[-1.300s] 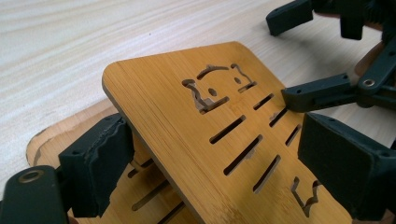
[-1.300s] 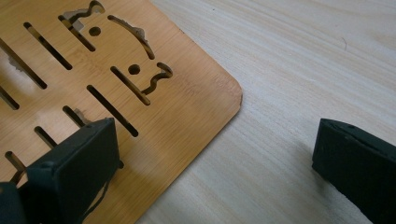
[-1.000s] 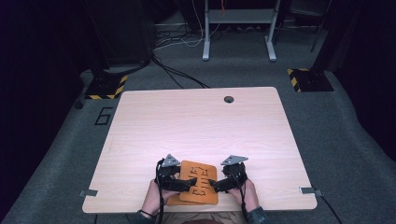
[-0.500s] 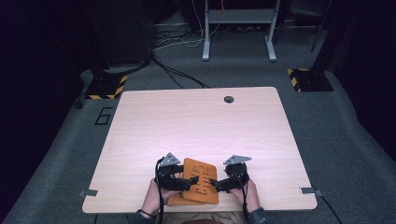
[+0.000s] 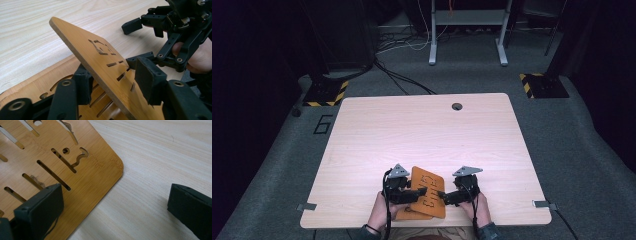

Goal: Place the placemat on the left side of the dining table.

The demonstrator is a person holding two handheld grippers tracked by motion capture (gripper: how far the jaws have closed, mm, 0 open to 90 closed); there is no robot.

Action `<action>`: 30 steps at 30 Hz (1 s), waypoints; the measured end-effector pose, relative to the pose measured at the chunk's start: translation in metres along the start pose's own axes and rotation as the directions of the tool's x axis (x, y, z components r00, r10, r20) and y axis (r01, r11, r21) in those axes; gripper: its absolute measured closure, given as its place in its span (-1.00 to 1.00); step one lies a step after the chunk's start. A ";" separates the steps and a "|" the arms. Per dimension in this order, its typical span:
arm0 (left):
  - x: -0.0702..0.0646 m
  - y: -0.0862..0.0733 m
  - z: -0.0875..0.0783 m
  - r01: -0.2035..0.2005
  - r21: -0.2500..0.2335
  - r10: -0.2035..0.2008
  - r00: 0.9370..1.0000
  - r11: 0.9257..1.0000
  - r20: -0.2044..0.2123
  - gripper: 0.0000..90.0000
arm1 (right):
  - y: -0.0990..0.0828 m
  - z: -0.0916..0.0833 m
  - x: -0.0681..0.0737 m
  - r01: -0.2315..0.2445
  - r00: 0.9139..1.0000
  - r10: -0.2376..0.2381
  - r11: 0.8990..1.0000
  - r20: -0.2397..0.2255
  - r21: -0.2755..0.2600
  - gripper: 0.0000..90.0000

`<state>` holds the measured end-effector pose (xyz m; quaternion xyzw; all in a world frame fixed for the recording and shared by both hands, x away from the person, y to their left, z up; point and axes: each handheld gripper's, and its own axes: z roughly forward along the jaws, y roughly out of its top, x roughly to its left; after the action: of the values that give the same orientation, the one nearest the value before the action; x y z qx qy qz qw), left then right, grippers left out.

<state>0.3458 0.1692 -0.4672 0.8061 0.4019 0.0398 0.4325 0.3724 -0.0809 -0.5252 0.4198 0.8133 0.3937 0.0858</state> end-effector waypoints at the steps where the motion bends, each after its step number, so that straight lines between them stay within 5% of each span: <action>1: 0.000 0.000 0.001 0.001 0.004 -0.001 1.000 1.000 0.000 0.24 | 0.000 0.000 0.000 0.003 1.000 -0.003 1.000 0.003 -0.001 -1.00; 5: 0.002 -0.001 0.004 0.014 0.006 -0.014 1.000 1.000 0.001 0.34 | 0.000 0.000 -0.001 0.002 1.000 -0.002 1.000 0.008 -0.004 -1.00; 8: 0.006 -0.002 0.007 0.061 -0.010 -0.061 0.998 0.998 0.029 0.38 | -0.002 -0.002 -0.001 -0.006 1.000 0.006 1.000 0.020 -0.006 -1.00; 14: 0.006 -0.001 0.009 0.076 -0.027 -0.075 0.996 0.997 0.043 0.46 | -0.005 -0.006 0.003 0.008 0.997 -0.006 0.999 0.071 -0.037 -1.00; 27: 0.001 0.007 0.005 0.084 -0.075 -0.078 0.994 0.994 0.079 0.63 | -0.014 -0.019 -0.004 -0.014 0.996 0.020 0.997 0.083 -0.080 -0.97; 30: 0.002 0.008 0.003 0.116 -0.105 -0.104 0.988 0.988 0.117 0.74 | -0.017 -0.024 -0.010 -0.026 0.995 0.035 0.996 0.095 -0.091 -0.98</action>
<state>0.3532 0.1659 -0.4637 0.7581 0.4183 -0.0066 0.5003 0.3568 -0.1080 -0.5231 0.4463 0.7833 0.4102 0.1374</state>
